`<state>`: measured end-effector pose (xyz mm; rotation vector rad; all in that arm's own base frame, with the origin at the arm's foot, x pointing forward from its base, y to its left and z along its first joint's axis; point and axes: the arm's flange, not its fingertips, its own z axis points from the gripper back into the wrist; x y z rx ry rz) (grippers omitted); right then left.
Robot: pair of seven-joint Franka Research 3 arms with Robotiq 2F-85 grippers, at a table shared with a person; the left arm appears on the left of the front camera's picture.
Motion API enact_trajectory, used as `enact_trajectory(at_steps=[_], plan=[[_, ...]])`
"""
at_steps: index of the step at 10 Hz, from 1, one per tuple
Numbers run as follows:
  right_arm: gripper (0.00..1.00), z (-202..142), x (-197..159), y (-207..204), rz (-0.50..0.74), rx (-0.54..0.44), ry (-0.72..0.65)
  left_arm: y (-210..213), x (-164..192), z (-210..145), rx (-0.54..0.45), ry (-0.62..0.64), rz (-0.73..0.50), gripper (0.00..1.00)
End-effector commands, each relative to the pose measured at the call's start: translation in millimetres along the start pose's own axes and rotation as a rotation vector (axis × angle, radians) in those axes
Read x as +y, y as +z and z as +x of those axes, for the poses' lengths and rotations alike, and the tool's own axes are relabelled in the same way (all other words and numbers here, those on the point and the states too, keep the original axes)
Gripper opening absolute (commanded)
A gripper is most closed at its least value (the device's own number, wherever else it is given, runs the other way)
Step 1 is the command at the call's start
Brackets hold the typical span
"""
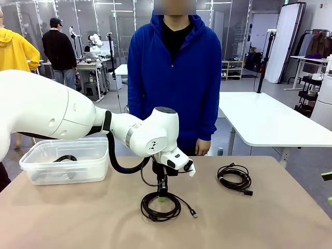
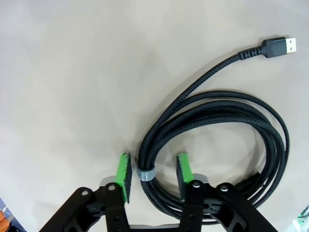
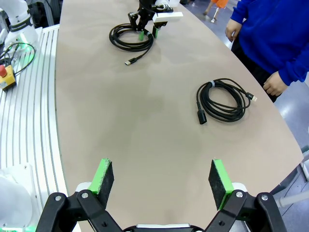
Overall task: Organize and store the cables.
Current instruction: Place the USB Extension Cable into the Organizing box.
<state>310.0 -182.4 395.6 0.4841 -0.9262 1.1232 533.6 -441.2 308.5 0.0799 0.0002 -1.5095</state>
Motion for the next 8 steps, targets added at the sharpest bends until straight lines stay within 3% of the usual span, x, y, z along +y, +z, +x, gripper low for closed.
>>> enact_trajectory(at_steps=[1,2,5,7,8], plan=[[1.00,1.1,-2.7,0.2,-0.005,-0.011,-0.002,-1.2,-1.1,-4.5,0.015,-0.025,-0.014,0.08],[1.00,1.1,-2.7,0.2,-0.005,-0.011,-0.002,0.2,-1.5,-6.0,0.012,-0.021,-0.013,0.00],[1.00,1.1,-2.7,0.2,-0.005,-0.011,-0.002,17.2,-3.6,-9.7,0.004,-0.031,-0.001,0.00],[1.00,1.1,-2.7,0.2,-0.005,-0.011,-0.002,52.7,-6.4,-25.1,-0.023,-0.033,0.024,0.00],[1.00,1.1,-2.7,0.2,-0.005,-0.011,-0.002,82.3,-9.4,-34.1,-0.024,-0.103,0.013,0.00]])
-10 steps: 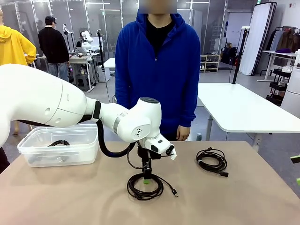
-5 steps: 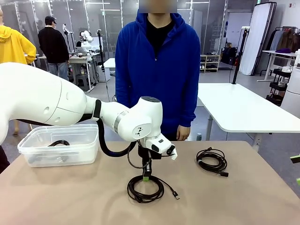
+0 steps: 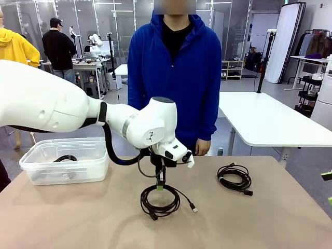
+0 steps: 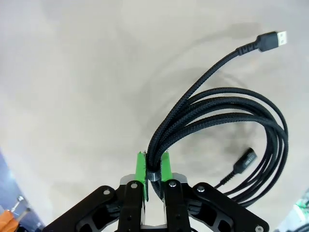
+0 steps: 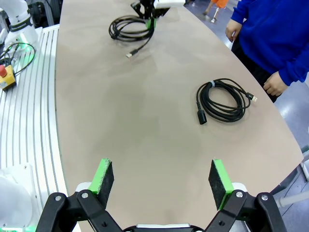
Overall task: Organize and store the cables.
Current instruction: Place the USB Extension Cable into the Organizing box.
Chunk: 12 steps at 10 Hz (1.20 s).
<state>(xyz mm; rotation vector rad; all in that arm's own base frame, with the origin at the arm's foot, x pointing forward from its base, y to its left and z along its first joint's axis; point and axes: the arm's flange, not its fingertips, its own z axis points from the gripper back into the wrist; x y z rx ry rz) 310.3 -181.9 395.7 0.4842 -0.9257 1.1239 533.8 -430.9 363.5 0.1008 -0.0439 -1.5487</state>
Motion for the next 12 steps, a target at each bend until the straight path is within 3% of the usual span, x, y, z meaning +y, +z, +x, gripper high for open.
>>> enact_trajectory(at_steps=[1,2,6,7,10,11,12], plan=[[1.00,0.7,-2.6,0.7,-0.006,-0.012,-0.002,62.5,-14.9,-28.8,-0.038,-0.103,0.008,0.00],[1.00,0.7,-2.6,0.7,-0.006,-0.012,-0.002,81.1,-14.7,-32.3,-0.040,-0.119,0.029,0.00],[1.00,0.7,-2.6,0.7,-0.006,-0.012,-0.002,84.3,-21.9,-23.5,-0.104,-0.160,0.027,0.00],[1.00,0.7,-2.6,0.7,-0.006,-0.012,-0.002,95.4,-9.5,-24.9,-0.052,-0.112,0.042,0.00],[1.00,0.7,-2.6,0.7,-0.006,-0.012,-0.002,95.4,-9.5,-24.9,-0.052,-0.112,0.042,0.00],[1.00,0.7,-2.6,0.7,-0.006,-0.012,-0.002,91.1,-10.7,-22.5,-0.061,-0.117,0.035,0.13],[1.00,0.7,-2.6,0.7,-0.006,-0.012,-0.002,104.0,-6.5,-31.2,-0.066,-0.150,0.079,0.13]])
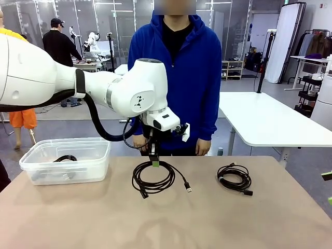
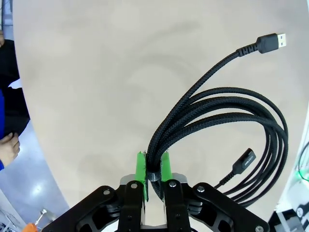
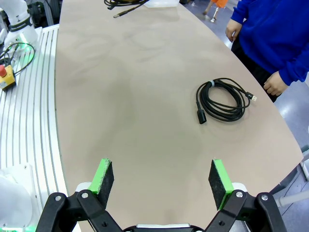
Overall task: Organize and store the cables.
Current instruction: Place the USB Extension Cable into the Organizing box.
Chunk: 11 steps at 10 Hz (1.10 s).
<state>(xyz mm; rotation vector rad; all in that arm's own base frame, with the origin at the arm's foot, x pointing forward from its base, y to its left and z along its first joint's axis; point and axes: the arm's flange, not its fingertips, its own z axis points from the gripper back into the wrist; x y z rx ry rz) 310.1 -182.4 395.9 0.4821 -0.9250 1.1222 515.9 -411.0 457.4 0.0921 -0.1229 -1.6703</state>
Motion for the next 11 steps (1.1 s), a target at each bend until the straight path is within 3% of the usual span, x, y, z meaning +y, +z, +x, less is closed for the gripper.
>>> enact_trajectory(at_steps=[1,6,9,11], plan=[[1.00,0.8,-2.6,0.1,-0.004,-0.013,-0.001,30.5,9.8,-32.6,0.002,-0.051,-0.014,0.13],[1.00,0.8,-2.6,0.1,-0.004,-0.013,-0.001,88.8,28.9,-158.9,-0.053,-0.068,0.015,0.13],[1.00,0.8,-2.6,0.1,-0.004,-0.013,-0.001,92.9,41.9,-252.6,-0.035,-0.074,0.050,0.13],[1.00,0.8,-2.6,0.1,-0.004,-0.013,-0.001,93.5,43.0,-294.1,-0.019,-0.047,0.051,0.13]])
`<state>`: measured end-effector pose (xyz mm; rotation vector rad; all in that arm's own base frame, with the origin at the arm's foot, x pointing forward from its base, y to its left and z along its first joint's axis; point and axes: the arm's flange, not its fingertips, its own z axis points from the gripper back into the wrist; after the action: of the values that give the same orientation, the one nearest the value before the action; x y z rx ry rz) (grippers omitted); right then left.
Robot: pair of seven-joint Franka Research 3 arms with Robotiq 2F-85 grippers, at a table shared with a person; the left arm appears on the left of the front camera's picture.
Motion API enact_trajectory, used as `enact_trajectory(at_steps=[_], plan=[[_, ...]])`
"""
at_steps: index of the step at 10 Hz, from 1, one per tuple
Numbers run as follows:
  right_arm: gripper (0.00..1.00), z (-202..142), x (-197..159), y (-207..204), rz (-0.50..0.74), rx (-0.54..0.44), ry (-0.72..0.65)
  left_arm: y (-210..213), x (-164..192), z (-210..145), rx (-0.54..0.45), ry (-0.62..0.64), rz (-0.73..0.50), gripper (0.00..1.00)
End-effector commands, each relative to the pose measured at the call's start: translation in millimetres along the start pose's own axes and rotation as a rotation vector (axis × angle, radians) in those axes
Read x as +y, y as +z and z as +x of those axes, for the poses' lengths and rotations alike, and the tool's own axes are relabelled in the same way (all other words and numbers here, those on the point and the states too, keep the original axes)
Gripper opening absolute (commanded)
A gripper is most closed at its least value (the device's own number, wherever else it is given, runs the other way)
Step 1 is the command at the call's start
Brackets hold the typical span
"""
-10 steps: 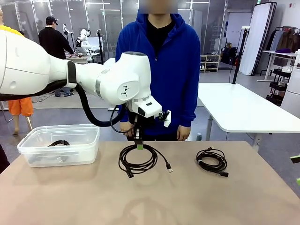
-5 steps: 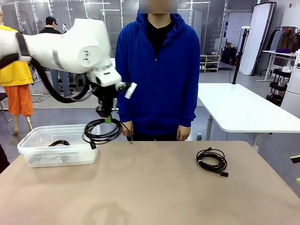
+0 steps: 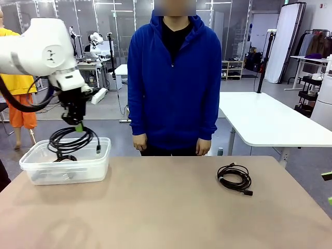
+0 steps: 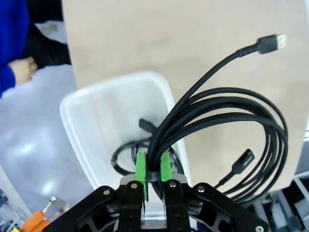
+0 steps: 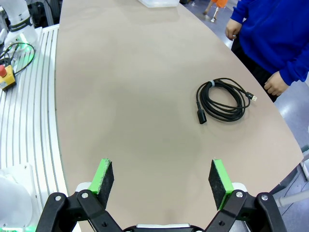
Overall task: Organize and store the cables.
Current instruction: Place the USB Extension Cable into the Organizing box.
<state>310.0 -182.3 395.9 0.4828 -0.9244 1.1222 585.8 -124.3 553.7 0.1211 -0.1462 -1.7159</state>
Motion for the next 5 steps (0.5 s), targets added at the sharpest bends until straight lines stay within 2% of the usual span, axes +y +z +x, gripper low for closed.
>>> enact_trajectory(at_steps=[1,3,5], plan=[[1.00,0.7,-2.7,0.1,-0.005,-0.013,-0.001,-1.2,-7.6,-13.3,-0.043,0.034,0.035,0.13],[1.00,0.7,-2.7,0.1,-0.005,-0.013,-0.001,-1.5,-8.1,-13.8,-0.044,0.037,0.006,0.13],[1.00,0.7,-2.7,0.1,-0.005,-0.013,-0.001,-1.3,-0.3,-22.8,-0.005,0.040,0.001,0.13]])
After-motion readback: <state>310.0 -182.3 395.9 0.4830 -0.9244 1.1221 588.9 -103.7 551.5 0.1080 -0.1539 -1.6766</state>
